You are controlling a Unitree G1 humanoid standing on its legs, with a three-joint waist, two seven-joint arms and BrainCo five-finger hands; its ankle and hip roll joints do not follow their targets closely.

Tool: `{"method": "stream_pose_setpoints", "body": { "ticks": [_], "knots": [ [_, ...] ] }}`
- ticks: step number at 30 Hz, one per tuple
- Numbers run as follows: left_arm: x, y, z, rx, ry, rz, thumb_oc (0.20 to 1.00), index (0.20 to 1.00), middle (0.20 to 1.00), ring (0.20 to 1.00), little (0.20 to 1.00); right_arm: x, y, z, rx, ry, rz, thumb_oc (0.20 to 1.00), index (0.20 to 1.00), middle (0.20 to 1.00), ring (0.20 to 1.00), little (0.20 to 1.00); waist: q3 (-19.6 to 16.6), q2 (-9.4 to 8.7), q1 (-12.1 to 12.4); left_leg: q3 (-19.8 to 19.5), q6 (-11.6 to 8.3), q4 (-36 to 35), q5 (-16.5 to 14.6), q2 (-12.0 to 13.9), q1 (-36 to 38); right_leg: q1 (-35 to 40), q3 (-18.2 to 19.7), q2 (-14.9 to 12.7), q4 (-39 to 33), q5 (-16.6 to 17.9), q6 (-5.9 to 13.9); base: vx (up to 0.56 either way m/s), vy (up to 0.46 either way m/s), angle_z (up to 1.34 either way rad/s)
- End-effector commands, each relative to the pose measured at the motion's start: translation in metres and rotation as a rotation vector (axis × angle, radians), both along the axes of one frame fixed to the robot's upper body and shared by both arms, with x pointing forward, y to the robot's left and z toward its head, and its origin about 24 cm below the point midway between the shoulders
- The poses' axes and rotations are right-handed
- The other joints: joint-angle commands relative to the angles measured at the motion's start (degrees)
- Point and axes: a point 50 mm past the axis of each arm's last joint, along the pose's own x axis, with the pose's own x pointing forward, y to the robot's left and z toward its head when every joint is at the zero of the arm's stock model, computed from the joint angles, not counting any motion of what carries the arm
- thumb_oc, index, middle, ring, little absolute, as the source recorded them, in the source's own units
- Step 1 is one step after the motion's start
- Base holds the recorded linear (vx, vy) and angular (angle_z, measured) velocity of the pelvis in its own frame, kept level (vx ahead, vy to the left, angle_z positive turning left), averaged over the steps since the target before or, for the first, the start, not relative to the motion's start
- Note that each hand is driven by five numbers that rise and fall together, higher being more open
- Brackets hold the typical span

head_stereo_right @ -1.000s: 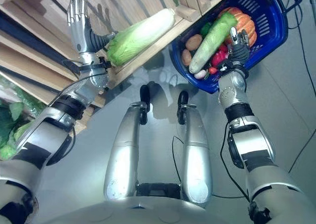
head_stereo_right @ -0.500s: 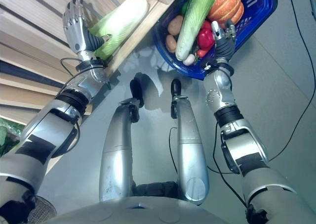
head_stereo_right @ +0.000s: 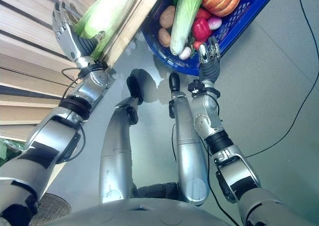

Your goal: Pick up fruits and vegetables into the basket

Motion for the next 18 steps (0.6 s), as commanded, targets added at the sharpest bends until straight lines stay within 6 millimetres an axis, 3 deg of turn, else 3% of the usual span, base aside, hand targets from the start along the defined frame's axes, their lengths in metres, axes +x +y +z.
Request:
{"method": "stream_pose_setpoints", "body": {
  "ticks": [1, 11, 18],
  "knots": [
    [-0.003, 0.002, -0.008, 0.052, 0.040, 0.049, 1.000, 1.000, 1.000, 1.000, 1.000, -0.014, 0.009, 0.017, 0.026, -0.132, 0.026, 1.000, 1.000, 1.000, 1.000, 1.000, -3.4, -1.48, 1.3, 1.2, -2.44, -2.2, -2.9, -3.2, 1.2, 3.2, -2.8, 2.1, -4.6, 2.3, 3.19, 0.00, 0.000, 0.00],
    [0.002, 0.020, -0.024, 0.078, 0.296, 0.183, 1.000, 1.000, 1.000, 1.000, 1.000, -0.020, 0.019, 0.025, 0.046, -0.170, 0.058, 1.000, 1.000, 1.000, 1.000, 1.000, -3.4, -1.65, 0.8, 1.7, -2.07, -1.4, -2.4, -2.7, 0.0, 1.7, -2.7, 1.9, -3.8, 2.9, 3.16, 0.00, 0.000, 0.00],
    [0.002, 0.019, -0.033, 0.086, 0.376, 0.172, 1.000, 1.000, 1.000, 1.000, 1.000, -0.022, 0.023, 0.026, 0.052, -0.175, 0.065, 1.000, 1.000, 1.000, 1.000, 1.000, -3.4, -1.32, 0.7, 1.8, -1.98, -1.2, -2.1, -2.6, -0.7, 1.0, -2.6, 1.9, -3.6, 3.0, 3.07, 0.00, 0.000, 0.00]
  ]
}}
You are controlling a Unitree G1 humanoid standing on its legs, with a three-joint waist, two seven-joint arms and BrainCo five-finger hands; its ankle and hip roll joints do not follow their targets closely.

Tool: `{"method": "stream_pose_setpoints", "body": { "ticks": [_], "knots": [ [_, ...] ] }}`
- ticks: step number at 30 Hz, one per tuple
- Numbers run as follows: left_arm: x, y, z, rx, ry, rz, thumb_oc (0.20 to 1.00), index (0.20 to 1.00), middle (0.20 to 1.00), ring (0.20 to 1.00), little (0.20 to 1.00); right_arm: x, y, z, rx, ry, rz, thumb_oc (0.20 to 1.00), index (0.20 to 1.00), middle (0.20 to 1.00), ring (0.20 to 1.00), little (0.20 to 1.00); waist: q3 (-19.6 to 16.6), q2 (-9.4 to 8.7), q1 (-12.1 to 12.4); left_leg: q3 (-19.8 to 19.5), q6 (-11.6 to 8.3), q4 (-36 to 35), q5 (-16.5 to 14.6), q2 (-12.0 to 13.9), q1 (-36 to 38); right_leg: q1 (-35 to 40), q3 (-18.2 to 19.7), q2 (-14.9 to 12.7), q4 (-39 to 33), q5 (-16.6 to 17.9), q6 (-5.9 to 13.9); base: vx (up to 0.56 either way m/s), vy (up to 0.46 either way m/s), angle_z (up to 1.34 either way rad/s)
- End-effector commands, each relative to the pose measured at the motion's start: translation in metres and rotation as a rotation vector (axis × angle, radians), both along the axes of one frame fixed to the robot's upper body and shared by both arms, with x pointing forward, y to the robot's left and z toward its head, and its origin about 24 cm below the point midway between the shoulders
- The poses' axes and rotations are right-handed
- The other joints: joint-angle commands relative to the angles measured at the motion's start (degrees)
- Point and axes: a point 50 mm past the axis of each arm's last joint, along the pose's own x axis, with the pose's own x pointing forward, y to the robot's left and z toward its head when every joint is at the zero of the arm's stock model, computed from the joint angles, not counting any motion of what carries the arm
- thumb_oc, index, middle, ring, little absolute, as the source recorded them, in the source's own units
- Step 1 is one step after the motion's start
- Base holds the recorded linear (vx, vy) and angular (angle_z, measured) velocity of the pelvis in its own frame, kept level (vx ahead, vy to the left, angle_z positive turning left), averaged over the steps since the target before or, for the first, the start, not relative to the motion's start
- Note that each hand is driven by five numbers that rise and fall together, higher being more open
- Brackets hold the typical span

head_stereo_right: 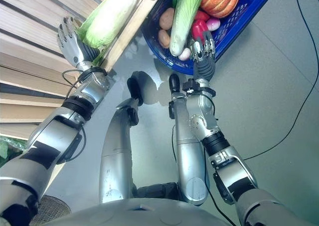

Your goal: Pick up fruits and vegetables into the basket

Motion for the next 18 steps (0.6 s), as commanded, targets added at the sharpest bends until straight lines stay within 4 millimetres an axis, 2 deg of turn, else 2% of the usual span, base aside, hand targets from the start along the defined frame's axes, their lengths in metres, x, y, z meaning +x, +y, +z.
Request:
{"method": "stream_pose_setpoints", "body": {
  "ticks": [1, 2, 3, 4, 5, 6, 11, 18],
  "knots": [
    [-0.002, 0.006, -0.012, 0.035, 0.071, 0.017, 1.000, 1.000, 1.000, 1.000, 1.000, -0.016, 0.008, 0.014, 0.045, -0.115, 0.018, 1.000, 1.000, 1.000, 1.000, 1.000, -3.3, -1.16, 0.9, 1.4, -1.55, 0.0, -2.7, -2.4, -1.3, 0.8, -3.2, 1.8, -2.5, 2.7, 2.76, 0.00, 0.000, 0.00],
    [-0.001, 0.006, -0.012, 0.036, 0.078, 0.016, 1.000, 1.000, 1.000, 1.000, 1.000, -0.016, 0.008, 0.014, 0.043, -0.115, 0.017, 1.000, 1.000, 1.000, 1.000, 1.000, -3.3, -1.08, 0.9, 1.5, -1.54, 0.1, -2.7, -2.4, -1.4, 0.7, -3.2, 1.8, -2.4, 2.7, 2.78, 0.00, 0.000, 0.00],
    [-0.001, 0.006, -0.014, 0.033, 0.098, 0.015, 0.821, 0.821, 0.821, 0.821, 0.821, -0.016, 0.008, 0.013, 0.044, -0.114, 0.019, 1.000, 1.000, 1.000, 1.000, 1.000, -3.3, -0.97, 0.9, 1.5, -1.52, 0.1, -2.7, -2.4, -1.4, 0.6, -3.2, 1.8, -2.3, 2.7, 2.82, 0.00, 0.000, 0.00],
    [-0.002, 0.007, -0.017, 0.027, 0.117, 0.023, 0.479, 0.479, 0.479, 0.479, 0.479, -0.015, 0.007, 0.013, 0.042, -0.115, 0.021, 1.000, 1.000, 1.000, 1.000, 1.000, -3.3, -0.94, 1.0, 1.5, -1.46, 0.0, -2.8, -2.4, -1.2, 0.8, -3.2, 1.8, -2.2, 2.6, 2.87, 0.00, 0.000, 0.00],
    [-0.002, 0.007, -0.019, 0.026, 0.131, 0.031, 0.250, 0.250, 0.250, 0.250, 0.250, -0.016, 0.008, 0.013, 0.043, -0.118, 0.020, 1.000, 1.000, 1.000, 1.000, 1.000, -3.3, -0.93, 1.0, 1.5, -1.43, 0.1, -2.8, -2.4, -1.2, 0.8, -3.2, 1.7, -2.2, 2.6, 2.91, 0.00, 0.000, 0.00],
    [-0.003, 0.007, -0.021, 0.024, 0.142, 0.041, 0.200, 0.200, 0.200, 0.200, 0.200, -0.016, 0.009, 0.013, 0.047, -0.119, 0.022, 1.000, 1.000, 1.000, 1.000, 1.000, -3.3, -0.94, 1.0, 1.6, -1.38, 0.0, -2.7, -2.3, -1.2, 0.8, -3.2, 1.7, -2.1, 2.6, 2.87, 0.00, 0.000, 0.00],
    [-0.007, 0.013, -0.026, 0.024, 0.141, 0.093, 0.200, 0.200, 0.200, 0.200, 0.200, -0.017, 0.008, 0.011, 0.054, -0.113, 0.022, 1.000, 1.000, 1.000, 1.000, 1.000, -3.3, -1.11, 1.2, 1.5, -1.38, 0.2, -3.0, -2.2, -0.3, 1.7, -3.4, 1.5, -2.0, 2.3, 2.88, 0.00, 0.000, 0.00],
    [-0.008, 0.016, -0.010, 0.039, -0.002, 0.082, 0.200, 0.200, 0.200, 0.200, 0.200, -0.020, 0.005, 0.009, 0.064, -0.109, 0.018, 1.000, 1.000, 1.000, 1.000, 1.000, -3.3, -0.95, 1.4, 1.3, -1.45, 0.0, -2.9, -2.1, 1.0, 2.8, -3.6, 1.4, -1.9, 2.2, 2.92, 0.01, -0.004, -0.01]
  ]
}}
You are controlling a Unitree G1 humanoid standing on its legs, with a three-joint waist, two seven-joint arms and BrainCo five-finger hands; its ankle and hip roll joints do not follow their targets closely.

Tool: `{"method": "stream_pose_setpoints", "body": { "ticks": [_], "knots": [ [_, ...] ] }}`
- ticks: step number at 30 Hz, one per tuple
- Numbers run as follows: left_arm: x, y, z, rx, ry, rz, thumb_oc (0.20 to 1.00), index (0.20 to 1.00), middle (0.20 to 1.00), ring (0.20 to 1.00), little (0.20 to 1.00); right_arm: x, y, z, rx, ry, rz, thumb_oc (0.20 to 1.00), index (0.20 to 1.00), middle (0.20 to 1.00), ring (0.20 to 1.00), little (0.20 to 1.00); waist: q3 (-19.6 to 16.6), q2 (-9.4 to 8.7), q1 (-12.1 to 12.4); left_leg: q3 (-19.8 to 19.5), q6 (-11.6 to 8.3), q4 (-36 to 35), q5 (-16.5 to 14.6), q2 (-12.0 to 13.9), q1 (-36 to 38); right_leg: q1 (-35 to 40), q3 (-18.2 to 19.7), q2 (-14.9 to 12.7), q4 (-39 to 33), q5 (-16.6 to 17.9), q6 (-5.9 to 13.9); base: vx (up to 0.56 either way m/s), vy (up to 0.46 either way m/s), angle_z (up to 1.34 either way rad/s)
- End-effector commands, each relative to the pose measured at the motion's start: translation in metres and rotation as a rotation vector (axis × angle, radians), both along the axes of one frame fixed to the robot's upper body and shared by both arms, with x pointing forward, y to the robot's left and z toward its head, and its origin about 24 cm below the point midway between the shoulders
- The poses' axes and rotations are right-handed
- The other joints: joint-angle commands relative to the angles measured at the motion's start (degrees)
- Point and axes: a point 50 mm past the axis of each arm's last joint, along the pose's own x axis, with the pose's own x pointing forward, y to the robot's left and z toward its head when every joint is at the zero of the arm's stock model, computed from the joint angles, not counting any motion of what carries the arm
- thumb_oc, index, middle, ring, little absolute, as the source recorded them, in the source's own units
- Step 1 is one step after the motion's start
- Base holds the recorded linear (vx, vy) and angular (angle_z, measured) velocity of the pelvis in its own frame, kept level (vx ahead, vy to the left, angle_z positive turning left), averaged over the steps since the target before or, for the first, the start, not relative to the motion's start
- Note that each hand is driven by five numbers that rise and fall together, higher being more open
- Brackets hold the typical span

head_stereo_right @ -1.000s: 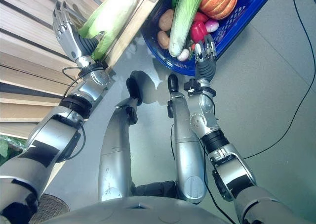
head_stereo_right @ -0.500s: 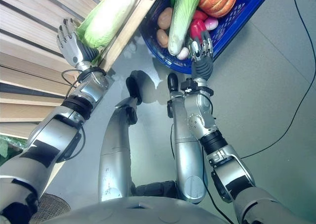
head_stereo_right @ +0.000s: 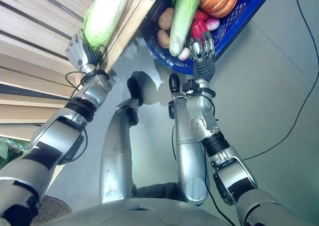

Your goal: Pick up fruits and vegetables into the basket

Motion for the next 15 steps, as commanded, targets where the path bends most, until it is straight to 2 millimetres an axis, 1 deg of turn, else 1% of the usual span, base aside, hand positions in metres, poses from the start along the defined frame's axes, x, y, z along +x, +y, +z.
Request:
{"method": "stream_pose_setpoints", "body": {
  "ticks": [1, 2, 3, 4, 8, 9, 11, 13, 15],
  "knots": [
    [-0.009, 0.023, 0.000, 0.030, -0.090, 0.083, 0.200, 0.200, 0.200, 0.200, 0.200, -0.017, 0.004, 0.006, 0.063, -0.091, 0.013, 1.000, 1.000, 1.000, 1.000, 1.000, -3.3, -0.87, 1.2, 1.1, -1.78, -1.9, -2.6, -2.8, 1.4, 3.1, -3.8, 1.0, -3.2, 2.0, 3.28, 0.03, -0.002, -0.01],
    [-0.011, 0.024, -0.002, 0.029, -0.096, 0.086, 0.200, 0.200, 0.200, 0.200, 0.200, -0.019, 0.003, 0.004, 0.062, -0.086, 0.014, 1.000, 1.000, 1.000, 1.000, 1.000, -3.3, -0.80, 1.3, 1.1, -1.83, -2.1, -2.9, -2.9, 2.3, 4.0, -3.8, 1.0, -3.4, 1.7, 3.34, 0.04, -0.003, -0.01],
    [-0.012, 0.028, 0.001, 0.035, -0.122, 0.096, 0.200, 0.200, 0.200, 0.200, 0.200, -0.019, 0.002, 0.003, 0.061, -0.088, 0.017, 1.000, 1.000, 1.000, 1.000, 1.000, -3.3, -0.65, 1.3, 1.1, -1.89, -2.8, -2.5, -2.9, 3.0, 4.7, -3.8, 1.0, -4.1, 1.9, 3.35, 0.05, -0.005, -0.01],
    [-0.016, 0.035, -0.001, 0.045, -0.140, 0.109, 0.200, 0.200, 0.200, 0.200, 0.200, -0.022, 0.001, 0.000, 0.059, -0.085, 0.020, 1.000, 1.000, 1.000, 1.000, 1.000, -3.3, -0.47, 1.5, 1.2, -1.92, -3.6, -2.5, -2.7, 5.0, 6.8, -4.0, 0.9, -5.0, 1.6, 3.31, 0.04, -0.009, -0.01],
    [-0.025, 0.051, -0.003, 0.057, -0.172, 0.137, 0.200, 0.200, 0.200, 0.200, 0.200, -0.025, -0.002, -0.002, 0.051, -0.092, 0.015, 1.000, 1.000, 1.000, 1.000, 1.000, -3.3, -0.20, 1.9, 0.8, -2.23, -5.8, -1.8, -2.9, 9.2, 11.7, -4.5, 0.8, -7.8, 1.7, 3.20, 0.02, -0.008, -0.01],
    [-0.026, 0.052, -0.003, 0.060, -0.179, 0.141, 0.200, 0.200, 0.200, 0.200, 0.200, -0.025, -0.003, -0.002, 0.050, -0.094, 0.016, 1.000, 1.000, 1.000, 1.000, 1.000, -3.3, -0.17, 2.0, 0.7, -2.29, -6.1, -1.7, -3.0, 9.7, 12.2, -4.5, 0.8, -8.1, 1.7, 3.18, 0.04, -0.005, 0.08],
    [-0.032, 0.059, -0.008, 0.069, -0.191, 0.138, 0.200, 0.200, 0.200, 0.200, 0.200, -0.027, -0.004, -0.005, 0.042, -0.081, 0.017, 1.000, 1.000, 1.000, 1.000, 1.000, -3.3, 0.02, 2.4, 0.2, -2.34, -8.1, -1.6, -3.0, 14.0, 16.6, -4.7, 0.8, -9.9, 1.2, 3.10, 0.07, 0.003, 0.13],
    [-0.039, 0.063, -0.014, 0.072, -0.205, 0.124, 0.200, 0.200, 0.200, 0.200, 0.200, -0.028, -0.007, -0.009, 0.029, -0.075, 0.023, 1.000, 1.000, 1.000, 1.000, 1.000, -3.3, 0.25, 2.9, -0.4, -2.37, -10.4, -0.9, -3.1, 18.0, 20.6, -4.9, 0.6, -12.2, 1.4, 2.98, 0.08, 0.009, 0.10],
    [-0.049, 0.064, -0.027, 0.062, -0.210, 0.094, 0.200, 0.200, 0.200, 0.200, 0.200, -0.031, -0.012, -0.014, 0.017, -0.067, 0.024, 1.000, 1.000, 1.000, 1.000, 1.000, -3.3, 0.51, 3.7, -1.4, -2.58, -13.3, 0.0, -3.6, 22.7, 25.8, -5.1, 0.2, -15.2, 1.6, 2.87, 0.08, 0.006, 0.10]
  ]
}}
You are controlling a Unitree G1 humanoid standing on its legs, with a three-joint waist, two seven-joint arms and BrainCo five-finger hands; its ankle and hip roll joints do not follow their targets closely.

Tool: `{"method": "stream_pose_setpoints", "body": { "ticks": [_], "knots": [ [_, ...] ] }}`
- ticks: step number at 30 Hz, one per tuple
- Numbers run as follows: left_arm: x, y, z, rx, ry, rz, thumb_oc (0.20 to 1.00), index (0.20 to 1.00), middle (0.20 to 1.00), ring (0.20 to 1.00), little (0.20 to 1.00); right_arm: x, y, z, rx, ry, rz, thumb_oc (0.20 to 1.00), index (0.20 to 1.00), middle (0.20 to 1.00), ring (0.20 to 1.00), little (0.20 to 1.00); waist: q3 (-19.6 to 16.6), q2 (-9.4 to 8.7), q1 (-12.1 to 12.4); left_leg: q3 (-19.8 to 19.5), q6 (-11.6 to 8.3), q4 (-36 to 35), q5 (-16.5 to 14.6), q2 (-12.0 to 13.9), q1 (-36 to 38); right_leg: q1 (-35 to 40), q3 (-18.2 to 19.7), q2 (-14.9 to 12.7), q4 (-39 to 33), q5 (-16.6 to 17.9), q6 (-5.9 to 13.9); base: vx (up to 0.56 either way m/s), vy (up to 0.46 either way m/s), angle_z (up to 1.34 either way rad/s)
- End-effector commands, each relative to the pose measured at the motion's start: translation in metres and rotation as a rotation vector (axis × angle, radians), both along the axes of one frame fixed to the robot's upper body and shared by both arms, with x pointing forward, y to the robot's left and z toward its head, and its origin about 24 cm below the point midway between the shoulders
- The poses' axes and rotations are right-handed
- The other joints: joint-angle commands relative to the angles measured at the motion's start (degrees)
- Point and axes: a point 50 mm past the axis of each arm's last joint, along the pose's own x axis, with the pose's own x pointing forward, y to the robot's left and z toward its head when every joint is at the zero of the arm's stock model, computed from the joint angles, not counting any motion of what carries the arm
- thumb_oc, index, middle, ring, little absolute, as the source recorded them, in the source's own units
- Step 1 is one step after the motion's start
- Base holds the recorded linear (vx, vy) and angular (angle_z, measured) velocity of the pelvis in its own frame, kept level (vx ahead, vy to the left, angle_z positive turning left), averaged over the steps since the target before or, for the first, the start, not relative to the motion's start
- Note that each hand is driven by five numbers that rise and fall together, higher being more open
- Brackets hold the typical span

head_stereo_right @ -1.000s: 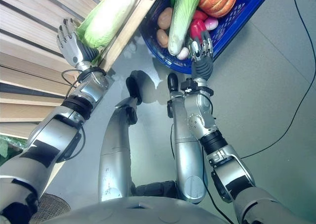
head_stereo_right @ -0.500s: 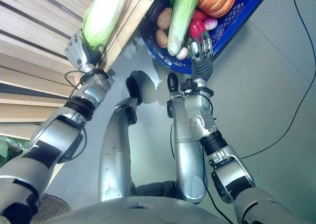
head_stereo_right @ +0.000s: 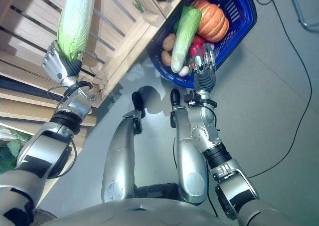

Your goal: Pick up fruits and vegetables into the basket

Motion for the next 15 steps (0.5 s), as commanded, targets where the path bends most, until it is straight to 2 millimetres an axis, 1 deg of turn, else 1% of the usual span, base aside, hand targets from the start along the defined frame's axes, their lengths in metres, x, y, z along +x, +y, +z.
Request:
{"method": "stream_pose_setpoints", "body": {
  "ticks": [1, 2, 3, 5, 9, 10, 13, 15],
  "knots": [
    [-0.015, 0.009, 0.004, 0.083, -0.132, -0.027, 0.200, 0.200, 0.200, 0.200, 0.200, -0.015, -0.008, 0.011, 0.010, -0.112, -0.002, 1.000, 1.000, 1.000, 1.000, 1.000, -3.3, 0.67, 2.0, -0.4, -0.83, -2.9, -2.5, -3.6, 5.7, 9.6, -2.3, 0.7, -8.4, 1.4, 3.34, 0.06, 0.005, 0.11],
    [-0.018, 0.008, 0.001, 0.089, -0.133, -0.044, 0.200, 0.200, 0.200, 0.200, 0.200, -0.015, -0.009, 0.010, 0.006, -0.109, -0.003, 1.000, 1.000, 1.000, 1.000, 1.000, -3.3, 0.74, 2.3, -1.0, -0.80, -4.2, -2.2, -3.9, 7.5, 11.6, -2.3, 0.8, -9.9, 1.6, 3.23, 0.09, 0.003, 0.14],
    [-0.024, 0.006, -0.005, 0.095, -0.133, -0.076, 0.200, 0.200, 0.200, 0.200, 0.200, -0.017, -0.011, 0.008, -0.002, -0.103, -0.003, 1.000, 1.000, 1.000, 1.000, 1.000, -3.3, 0.94, 2.6, -1.7, -0.90, -6.6, -1.3, -4.2, 10.7, 15.2, -2.2, 0.9, -12.7, 1.9, 3.01, 0.11, 0.001, 0.16],
    [-0.034, 0.000, -0.011, 0.110, -0.151, -0.156, 0.200, 0.200, 0.200, 0.200, 0.200, -0.021, -0.016, 0.004, -0.030, -0.110, 0.010, 1.000, 1.000, 1.000, 1.000, 1.000, -5.2, 1.26, 3.4, -2.6, -0.96, -11.3, 0.1, -4.3, 14.5, 19.4, -2.7, 0.8, -17.3, 2.8, 2.82, 0.11, -0.001, 0.19],
    [-0.050, -0.010, -0.017, 0.115, -0.142, -0.315, 0.200, 0.200, 0.200, 0.200, 0.200, -0.030, -0.024, 0.000, -0.097, -0.125, 0.031, 1.000, 1.000, 1.000, 1.000, 1.000, -9.3, 1.48, 4.8, -4.3, -0.90, -18.0, 1.5, -4.5, 20.6, 26.1, -4.0, 0.5, -23.9, 4.1, 2.83, 0.11, -0.004, 0.23],
    [-0.055, -0.014, -0.018, 0.113, -0.125, -0.373, 0.200, 0.200, 0.200, 0.200, 0.200, -0.032, -0.026, -0.002, -0.116, -0.123, 0.039, 1.000, 1.000, 1.000, 1.000, 1.000, -10.9, 1.51, 5.3, -4.7, -0.90, -19.8, 1.8, -4.5, 22.4, 28.3, -4.5, 0.3, -25.8, 4.4, 2.94, 0.11, -0.010, 0.13],
    [-0.061, -0.024, -0.019, 0.103, -0.096, -0.481, 0.200, 0.200, 0.200, 0.200, 0.200, -0.034, -0.027, -0.001, -0.161, -0.135, 0.053, 1.000, 1.000, 1.000, 1.000, 1.000, -13.1, 1.64, 6.0, -5.5, -0.84, -22.9, 2.4, -4.6, 25.4, 31.8, -5.2, 0.0, -29.2, 5.3, 3.13, 0.10, -0.003, 0.19],
    [-0.066, -0.034, -0.022, 0.071, -0.057, -0.586, 0.200, 0.200, 0.200, 0.200, 0.200, -0.035, -0.027, 0.002, -0.241, -0.150, 0.039, 1.000, 1.000, 1.000, 1.000, 1.000, -15.0, 1.78, 6.7, -6.4, -0.71, -25.7, 2.9, -4.4, 27.9, 34.5, -5.6, 0.1, -31.9, 5.9, 3.20, 0.09, 0.000, 0.24]
  ]
}}
